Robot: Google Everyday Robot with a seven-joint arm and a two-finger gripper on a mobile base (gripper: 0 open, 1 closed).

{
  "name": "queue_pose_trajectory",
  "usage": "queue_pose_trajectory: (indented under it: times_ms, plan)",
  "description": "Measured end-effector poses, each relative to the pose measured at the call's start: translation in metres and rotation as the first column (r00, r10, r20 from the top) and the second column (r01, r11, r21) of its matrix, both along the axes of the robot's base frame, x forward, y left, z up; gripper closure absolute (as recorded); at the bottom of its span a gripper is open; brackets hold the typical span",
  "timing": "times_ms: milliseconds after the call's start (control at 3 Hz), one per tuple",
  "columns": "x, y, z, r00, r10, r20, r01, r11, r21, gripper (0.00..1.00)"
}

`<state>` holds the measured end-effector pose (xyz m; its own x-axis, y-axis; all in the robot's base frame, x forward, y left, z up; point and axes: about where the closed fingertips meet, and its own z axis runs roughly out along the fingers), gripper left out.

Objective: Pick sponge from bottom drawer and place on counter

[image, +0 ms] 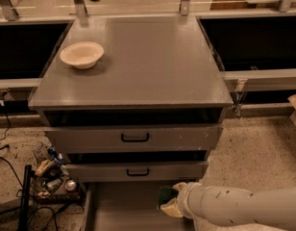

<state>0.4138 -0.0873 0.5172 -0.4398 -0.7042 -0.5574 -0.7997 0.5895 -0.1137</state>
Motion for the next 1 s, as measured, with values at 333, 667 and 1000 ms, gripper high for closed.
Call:
queue_pose_trajectory:
  times_ms: [333, 667, 1000]
  plan:
    - [0.001, 0.0, -0.001, 1.0, -0.002, 0.0, 0.002, 1.0, 0.004, 1.0]
    - [0.007, 0.002, -0.013, 0.9997, -0.019, -0.016, 0.02, 0.999, 0.036, 1.0]
    - [0.017, -0.007, 0.002, 0.9985, -0.055, 0.001, 0.055, 0.998, 0.038, 1.0]
